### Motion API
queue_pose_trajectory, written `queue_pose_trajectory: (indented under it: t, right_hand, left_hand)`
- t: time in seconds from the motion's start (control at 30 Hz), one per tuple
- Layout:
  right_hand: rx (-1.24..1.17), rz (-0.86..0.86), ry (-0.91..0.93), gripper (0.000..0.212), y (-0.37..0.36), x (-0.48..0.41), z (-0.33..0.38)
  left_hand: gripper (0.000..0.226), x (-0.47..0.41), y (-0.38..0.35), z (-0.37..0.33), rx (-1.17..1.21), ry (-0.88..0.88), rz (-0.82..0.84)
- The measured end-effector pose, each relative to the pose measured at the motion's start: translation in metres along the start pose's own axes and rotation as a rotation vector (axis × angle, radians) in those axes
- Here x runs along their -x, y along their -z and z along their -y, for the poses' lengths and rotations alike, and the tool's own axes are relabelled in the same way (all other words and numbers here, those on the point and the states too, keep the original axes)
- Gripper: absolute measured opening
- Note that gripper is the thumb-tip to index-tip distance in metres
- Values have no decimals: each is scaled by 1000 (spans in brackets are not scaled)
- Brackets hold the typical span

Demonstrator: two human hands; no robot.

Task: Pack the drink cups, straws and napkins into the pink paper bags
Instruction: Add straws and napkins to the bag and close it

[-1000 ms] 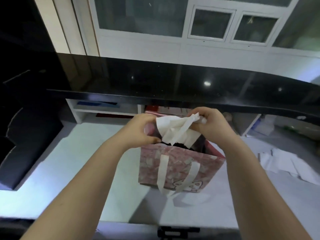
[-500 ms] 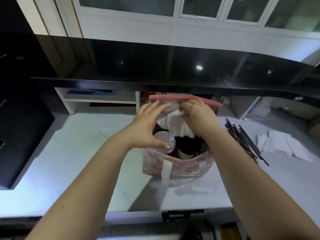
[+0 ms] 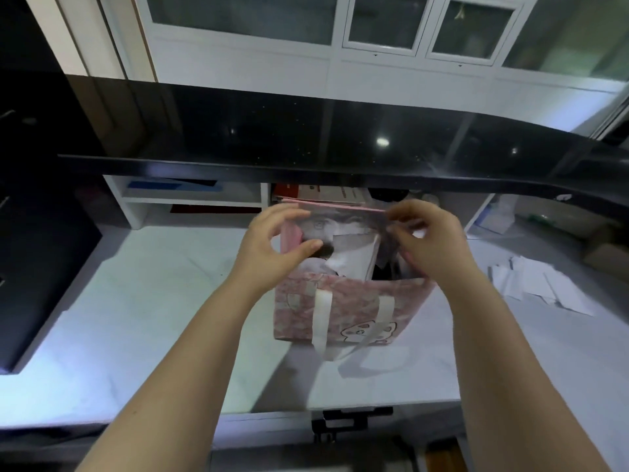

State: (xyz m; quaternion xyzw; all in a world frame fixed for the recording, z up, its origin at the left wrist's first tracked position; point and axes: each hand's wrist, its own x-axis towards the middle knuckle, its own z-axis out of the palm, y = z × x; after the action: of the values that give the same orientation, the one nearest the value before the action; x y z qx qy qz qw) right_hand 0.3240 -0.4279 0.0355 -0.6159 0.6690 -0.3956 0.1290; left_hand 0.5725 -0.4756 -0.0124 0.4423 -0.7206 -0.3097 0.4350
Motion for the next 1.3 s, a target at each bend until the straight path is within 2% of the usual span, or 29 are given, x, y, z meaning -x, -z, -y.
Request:
queue_pose_trajectory:
  t: [0.13,0.17,0.27,0.33,0.4,0.5,0.73,0.93,1.1,1.3]
  right_hand:
    - [-442,-178,-148,24,8,43,-38]
    - [-577,-184,-181,32,6,51,-47]
    - [-778,-107,-204,46,-2,67,-70]
    - [-832,-19,-200,45,-8,73,-78]
    - [-837,73,-178,44,-15,78,-85]
    - [-815,106,-247,37,-26,79,-95]
    - [-692,195,-344,28,-44,82,-124]
    - [-702,123,-380,19,-54,77,-127]
    - [-680,104,-428,22,-64,93,-151]
    - [-586,69,-504,13,-71,89,-166]
  left_hand:
    - [54,27,-5,10,247,115,-137]
    - [58,35,-7,13,287,151,-129]
    - [66,54,-16,23,334,230,-72]
    - [57,63,-26,28,357,298,-44]
    - [40,71,-38,30,366,359,-68]
    - [25,77,-49,37,357,407,-162]
    - [34,98,-61,60,356,484,-232]
    - [30,98,-77,56,300,483,-282]
    - [29,121,-82,74,227,565,-332]
    - [16,130,-91,83,184,634,-344]
